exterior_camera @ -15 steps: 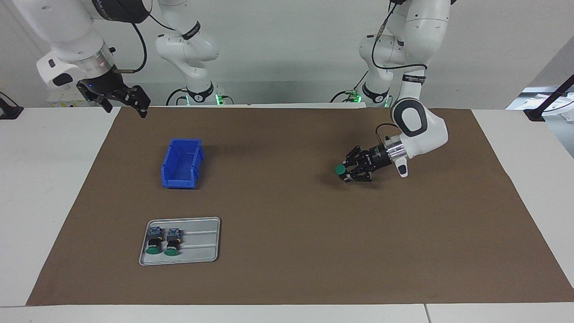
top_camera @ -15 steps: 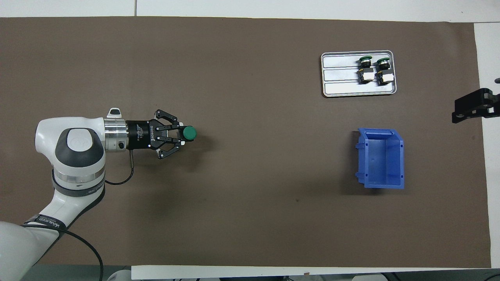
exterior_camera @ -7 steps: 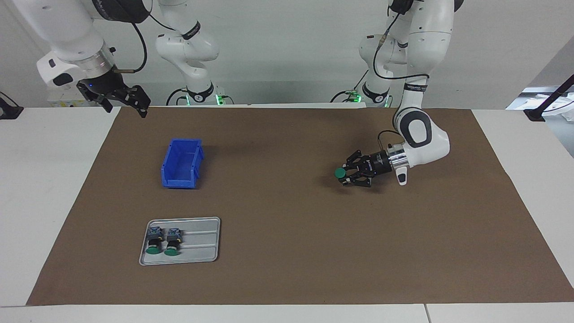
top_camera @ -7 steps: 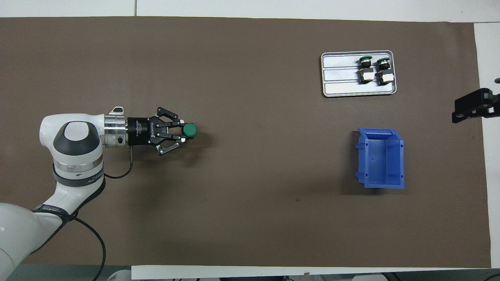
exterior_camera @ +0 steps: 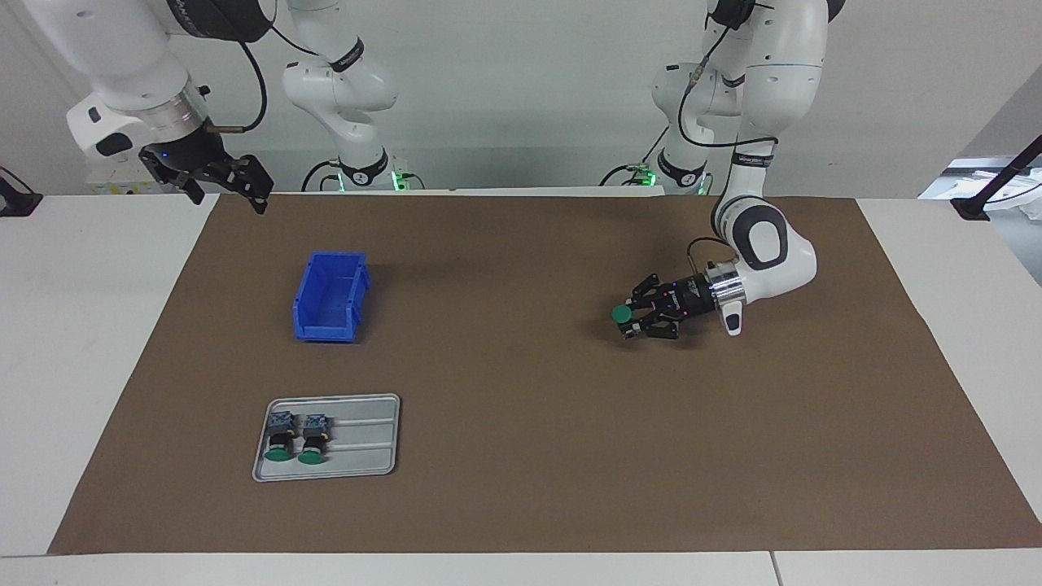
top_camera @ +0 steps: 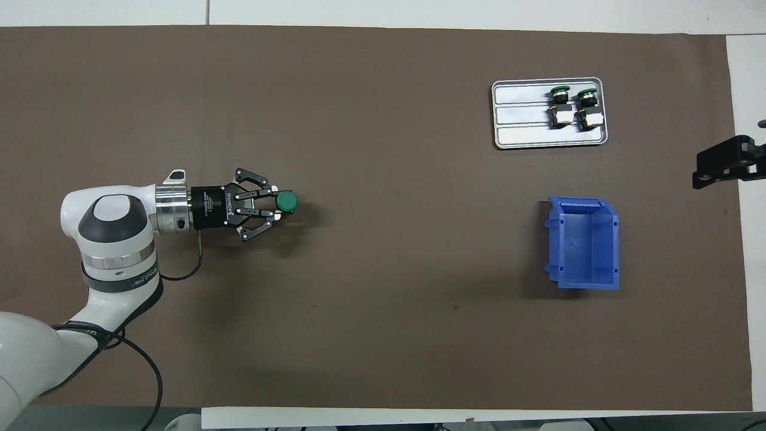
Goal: Place and press button with both arms
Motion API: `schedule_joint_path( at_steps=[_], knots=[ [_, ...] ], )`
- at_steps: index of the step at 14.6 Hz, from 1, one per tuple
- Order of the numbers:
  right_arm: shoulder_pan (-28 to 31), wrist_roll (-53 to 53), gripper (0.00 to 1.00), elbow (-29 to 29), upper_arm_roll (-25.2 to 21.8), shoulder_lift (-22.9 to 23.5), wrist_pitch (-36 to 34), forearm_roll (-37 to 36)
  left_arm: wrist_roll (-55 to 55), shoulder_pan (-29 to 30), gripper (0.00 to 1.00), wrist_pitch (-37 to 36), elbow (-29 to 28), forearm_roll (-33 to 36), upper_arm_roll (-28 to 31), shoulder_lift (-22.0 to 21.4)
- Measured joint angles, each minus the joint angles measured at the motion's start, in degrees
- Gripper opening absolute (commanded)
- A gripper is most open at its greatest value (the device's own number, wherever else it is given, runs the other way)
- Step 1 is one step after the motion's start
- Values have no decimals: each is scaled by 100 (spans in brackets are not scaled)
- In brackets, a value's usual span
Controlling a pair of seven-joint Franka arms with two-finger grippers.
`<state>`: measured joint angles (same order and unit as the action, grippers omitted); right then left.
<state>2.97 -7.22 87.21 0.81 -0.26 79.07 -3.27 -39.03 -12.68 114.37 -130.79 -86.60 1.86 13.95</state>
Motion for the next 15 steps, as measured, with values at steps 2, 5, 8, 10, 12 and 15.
schedule_joint_path(
  at_steps=[2,5,8,10,12,15],
  knots=[
    [0,0,99,0,0,0,0,0,111,46,17,-52,-77,-101,1,0],
    [0,0,99,0,0,0,0,0,166,89,17,-80,-100,-246,0,0],
    [0,0,99,0,0,0,0,0,216,94,17,-83,-141,-303,-5,0],
    [0,0,99,0,0,0,0,0,380,94,17,-88,-224,-492,-9,0],
    [0,0,99,0,0,0,0,0,493,94,17,-98,-289,-594,-14,0],
    [0,0,99,0,0,0,0,0,527,95,18,-113,-303,-617,-14,0]
  ],
)
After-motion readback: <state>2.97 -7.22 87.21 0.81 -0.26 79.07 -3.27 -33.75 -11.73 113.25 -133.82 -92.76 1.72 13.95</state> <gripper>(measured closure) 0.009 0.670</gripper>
